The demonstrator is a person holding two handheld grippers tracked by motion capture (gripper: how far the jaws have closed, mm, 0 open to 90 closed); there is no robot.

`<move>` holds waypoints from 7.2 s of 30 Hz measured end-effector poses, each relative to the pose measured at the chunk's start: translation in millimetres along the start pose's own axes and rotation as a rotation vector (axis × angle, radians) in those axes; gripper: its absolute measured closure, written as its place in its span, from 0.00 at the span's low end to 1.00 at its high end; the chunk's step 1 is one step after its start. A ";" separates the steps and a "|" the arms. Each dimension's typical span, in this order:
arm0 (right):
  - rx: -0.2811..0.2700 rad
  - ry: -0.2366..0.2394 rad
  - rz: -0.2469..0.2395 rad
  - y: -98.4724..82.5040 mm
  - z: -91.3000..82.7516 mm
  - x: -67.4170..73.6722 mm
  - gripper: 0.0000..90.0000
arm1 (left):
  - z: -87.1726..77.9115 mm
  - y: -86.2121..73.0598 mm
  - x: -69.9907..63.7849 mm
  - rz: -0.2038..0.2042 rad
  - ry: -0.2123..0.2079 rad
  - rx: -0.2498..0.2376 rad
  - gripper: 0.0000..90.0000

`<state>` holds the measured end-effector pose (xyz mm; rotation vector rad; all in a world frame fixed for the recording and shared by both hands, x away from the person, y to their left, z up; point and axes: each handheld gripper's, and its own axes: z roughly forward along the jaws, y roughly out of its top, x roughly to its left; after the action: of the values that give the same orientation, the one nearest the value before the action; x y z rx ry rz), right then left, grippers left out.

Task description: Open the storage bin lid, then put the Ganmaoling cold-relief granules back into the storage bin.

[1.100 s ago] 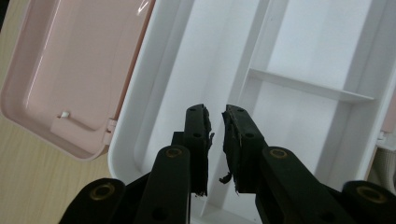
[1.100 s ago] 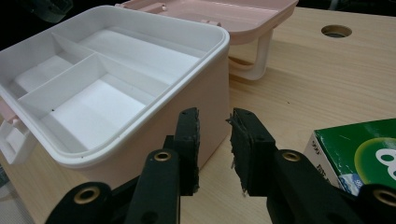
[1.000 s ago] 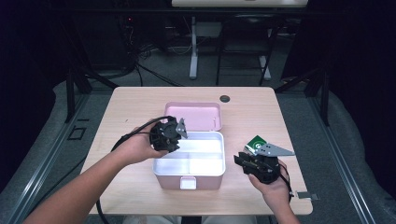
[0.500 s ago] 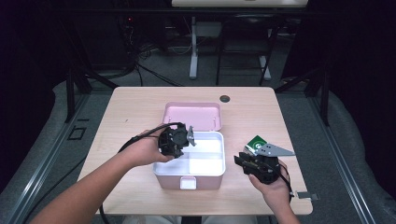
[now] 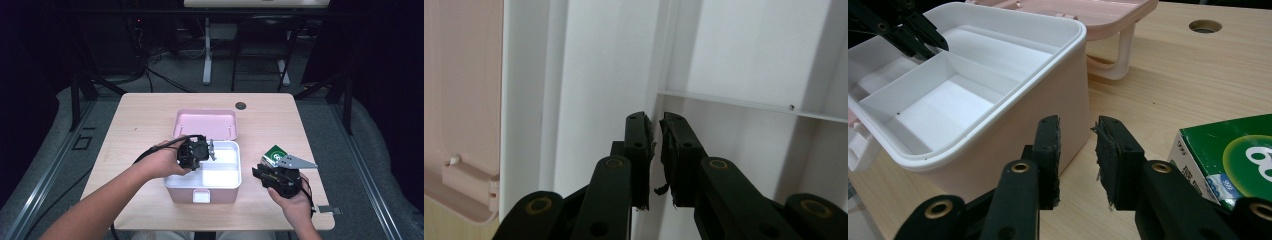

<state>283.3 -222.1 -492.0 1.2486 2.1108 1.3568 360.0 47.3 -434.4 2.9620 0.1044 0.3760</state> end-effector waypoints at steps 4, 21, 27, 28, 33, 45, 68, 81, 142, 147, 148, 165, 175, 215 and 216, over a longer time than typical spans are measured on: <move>0.002 0.002 0.003 -0.7 1.3 0.7 0.79 | 3.0 3.8 -1.4 0.017 0.014 0.017 0.91; 0.000 0.000 0.008 -1.6 2.5 -0.8 0.79 | 9.5 16.6 -4.8 0.082 0.021 0.086 0.92; -0.007 0.000 0.019 -3.2 1.0 -1.8 0.79 | 10.0 18.6 -5.2 0.110 0.019 0.102 0.93; -0.007 0.000 0.021 -3.6 1.2 -2.5 0.79 | 9.8 19.1 -5.2 0.117 0.023 0.108 0.93; -0.010 0.000 0.024 -3.6 1.5 -2.6 0.79 | 9.0 17.8 -3.4 0.122 0.010 0.102 0.93; -0.012 -0.004 0.028 -3.7 2.1 -4.1 0.78 | 1.0 17.0 -3.4 0.131 0.029 0.090 0.96; -0.023 0.000 0.020 1.1 -0.2 -5.9 0.59 | -46.6 -0.2 6.4 0.000 0.051 0.041 0.99; -0.028 0.004 0.011 2.8 -0.9 -6.5 0.54 | -53.4 -34.6 23.4 -0.252 -0.031 0.062 0.99; -0.013 -0.041 -0.021 12.8 -7.7 -11.5 0.44 | 15.8 -227.8 45.7 -0.827 -0.079 0.132 0.99; 0.011 -0.043 -0.024 14.1 -7.8 -12.6 0.42 | 29.8 -232.9 42.1 -0.844 -0.084 0.136 0.99; 0.016 -0.042 -0.020 14.2 -7.6 -12.6 0.41 | 33.3 -234.2 41.5 -0.846 -0.093 0.138 0.99; 0.079 -0.043 -0.063 20.2 -1.5 -12.9 0.40 | 65.0 -238.4 37.8 -0.861 -0.096 0.171 0.99; 0.119 -0.042 -0.087 26.5 2.3 -14.5 0.40 | 74.3 -241.8 34.7 -0.858 -0.074 0.182 0.99; 0.606 -0.098 -0.155 78.4 34.7 -70.3 0.15 | 26.7 -251.3 -2.8 -0.928 0.101 -0.090 0.57; 0.614 -0.098 -0.155 78.9 35.6 -71.6 0.13 | 26.5 -251.6 -3.6 -0.930 0.102 -0.091 0.57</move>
<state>385.8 -247.8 -453.9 1.2834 2.5840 0.5762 350.7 291.2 -501.1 2.4379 1.3445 0.3627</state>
